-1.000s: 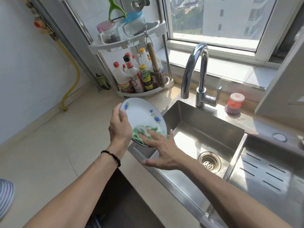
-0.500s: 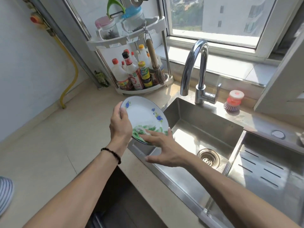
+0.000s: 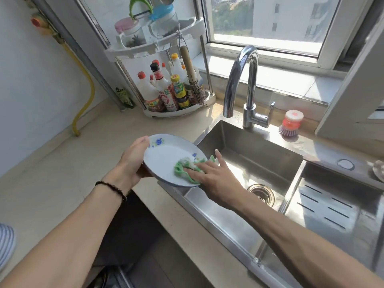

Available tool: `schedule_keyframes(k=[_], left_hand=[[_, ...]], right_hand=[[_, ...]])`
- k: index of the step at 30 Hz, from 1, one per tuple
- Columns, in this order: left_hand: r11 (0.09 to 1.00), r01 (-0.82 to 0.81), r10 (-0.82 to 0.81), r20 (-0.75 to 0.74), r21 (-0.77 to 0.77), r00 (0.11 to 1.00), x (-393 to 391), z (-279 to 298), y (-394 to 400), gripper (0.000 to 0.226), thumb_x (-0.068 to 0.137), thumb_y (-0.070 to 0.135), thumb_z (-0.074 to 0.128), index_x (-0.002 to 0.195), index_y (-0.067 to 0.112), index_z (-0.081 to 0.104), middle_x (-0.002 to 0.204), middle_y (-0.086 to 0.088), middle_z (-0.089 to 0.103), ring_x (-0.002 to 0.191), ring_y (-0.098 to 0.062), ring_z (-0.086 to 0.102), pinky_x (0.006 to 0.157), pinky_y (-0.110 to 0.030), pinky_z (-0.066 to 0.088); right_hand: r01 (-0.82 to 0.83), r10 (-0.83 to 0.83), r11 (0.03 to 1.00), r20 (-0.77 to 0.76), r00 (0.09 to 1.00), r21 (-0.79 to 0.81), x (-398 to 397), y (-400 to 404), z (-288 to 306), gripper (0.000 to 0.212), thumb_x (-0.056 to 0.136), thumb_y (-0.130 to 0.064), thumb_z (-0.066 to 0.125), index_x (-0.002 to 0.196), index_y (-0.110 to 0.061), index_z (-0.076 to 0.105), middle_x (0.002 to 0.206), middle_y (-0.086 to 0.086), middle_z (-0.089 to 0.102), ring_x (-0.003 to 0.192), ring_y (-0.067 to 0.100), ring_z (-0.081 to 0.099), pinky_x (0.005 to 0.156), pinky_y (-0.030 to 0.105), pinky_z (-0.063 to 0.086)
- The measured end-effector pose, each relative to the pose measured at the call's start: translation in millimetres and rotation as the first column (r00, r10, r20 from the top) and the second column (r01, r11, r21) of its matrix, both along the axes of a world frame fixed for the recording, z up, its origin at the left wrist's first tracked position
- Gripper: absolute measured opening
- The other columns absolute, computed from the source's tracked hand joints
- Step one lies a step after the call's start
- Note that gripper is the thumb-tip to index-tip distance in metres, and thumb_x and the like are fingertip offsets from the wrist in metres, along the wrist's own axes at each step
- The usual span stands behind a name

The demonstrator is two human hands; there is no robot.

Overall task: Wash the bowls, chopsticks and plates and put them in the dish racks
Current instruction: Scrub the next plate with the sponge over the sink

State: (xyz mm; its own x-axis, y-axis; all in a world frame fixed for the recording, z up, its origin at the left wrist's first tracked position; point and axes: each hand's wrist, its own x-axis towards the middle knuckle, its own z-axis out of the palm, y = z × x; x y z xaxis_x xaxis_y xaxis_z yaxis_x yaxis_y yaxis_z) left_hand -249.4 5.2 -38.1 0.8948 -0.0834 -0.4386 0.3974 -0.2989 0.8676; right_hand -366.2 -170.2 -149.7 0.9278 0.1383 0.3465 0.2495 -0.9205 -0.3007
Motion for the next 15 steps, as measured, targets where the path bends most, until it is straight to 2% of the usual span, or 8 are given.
schedule_keyframes(k=[2,4,6,8,10,11,13,15], left_hand=[[0.996,-0.058,0.059,0.015,-0.062,0.998,-10,-6,-4,0.025,0.102,0.029,0.052,0.127,0.025,0.055,0.119,-0.007,0.067,0.090,-0.024,0.066,0.059,-0.034,0.057],[0.982,-0.109,0.128,0.113,-0.154,0.985,-33,-20,-14,0.040,0.098,0.020,0.060,0.135,0.027,0.046,0.121,-0.003,0.065,0.093,-0.022,0.069,0.059,-0.034,0.058],[0.954,-0.156,0.216,0.227,-0.257,0.949,-54,-34,-24,0.059,0.095,0.020,0.062,0.145,0.036,0.034,0.130,0.001,0.061,0.107,-0.023,0.068,0.071,-0.042,0.062],[0.949,-0.197,0.274,0.333,-0.247,0.902,-58,-37,-31,0.061,0.094,0.029,0.057,0.146,0.046,0.030,0.142,0.002,0.052,0.119,-0.022,0.062,0.088,-0.049,0.059],[0.955,-0.215,0.282,0.398,-0.205,0.873,-49,-30,-29,0.053,0.102,0.027,0.044,0.152,0.037,0.029,0.147,0.002,0.046,0.120,-0.016,0.058,0.095,-0.040,0.056],[0.959,-0.212,0.271,0.402,-0.186,0.875,-42,-27,-25,0.047,0.106,0.025,0.039,0.152,0.032,0.032,0.146,0.001,0.047,0.119,-0.015,0.058,0.097,-0.039,0.055],[0.969,-0.202,0.244,0.404,-0.145,0.881,-34,-22,-18,0.042,0.108,0.025,0.036,0.150,0.028,0.039,0.143,-0.002,0.051,0.123,-0.021,0.057,0.102,-0.048,0.052],[0.967,-0.235,0.254,0.428,-0.098,0.867,-33,-21,-19,0.042,0.108,0.029,0.035,0.149,0.029,0.042,0.142,-0.003,0.053,0.124,-0.024,0.057,0.102,-0.052,0.051]], right_hand=[[0.047,-0.044,0.998,0.094,0.995,-0.031,4,8,7,0.047,0.070,-0.008,0.083,0.113,-0.023,0.071,0.085,0.004,0.069,0.085,0.031,0.066,0.102,0.069,0.039],[0.124,-0.125,0.992,0.121,0.985,0.017,11,20,17,0.041,0.064,-0.006,0.081,0.101,-0.023,0.073,0.074,0.003,0.066,0.077,0.031,0.063,0.096,0.063,0.047],[0.206,-0.219,0.972,0.112,0.969,0.116,14,40,25,0.036,0.063,-0.009,0.081,0.094,-0.025,0.073,0.071,0.001,0.065,0.073,0.029,0.060,0.091,0.053,0.051],[0.219,-0.253,0.943,0.113,0.961,0.252,11,60,27,0.033,0.067,-0.013,0.079,0.095,-0.028,0.073,0.074,-0.003,0.066,0.074,0.027,0.056,0.087,0.048,0.051],[0.135,-0.159,0.923,0.038,0.987,0.360,5,64,25,0.044,0.076,-0.018,0.072,0.117,-0.033,0.068,0.101,-0.006,0.070,0.094,0.026,0.056,0.098,0.054,0.041],[0.091,-0.067,0.920,-0.075,0.995,0.382,3,56,24,0.054,0.081,-0.021,0.070,0.131,-0.037,0.059,0.124,-0.008,0.066,0.113,0.024,0.052,0.109,0.059,0.028],[0.074,0.012,0.947,-0.267,0.964,0.311,4,34,22,0.071,0.087,-0.027,0.068,0.150,-0.041,0.038,0.157,-0.007,0.039,0.143,0.018,0.031,0.119,0.064,-0.001],[0.080,0.038,0.950,-0.367,0.929,0.301,6,29,23,0.081,0.086,-0.036,0.068,0.155,-0.039,0.026,0.165,-0.005,0.022,0.152,0.017,0.016,0.119,0.063,-0.009]])
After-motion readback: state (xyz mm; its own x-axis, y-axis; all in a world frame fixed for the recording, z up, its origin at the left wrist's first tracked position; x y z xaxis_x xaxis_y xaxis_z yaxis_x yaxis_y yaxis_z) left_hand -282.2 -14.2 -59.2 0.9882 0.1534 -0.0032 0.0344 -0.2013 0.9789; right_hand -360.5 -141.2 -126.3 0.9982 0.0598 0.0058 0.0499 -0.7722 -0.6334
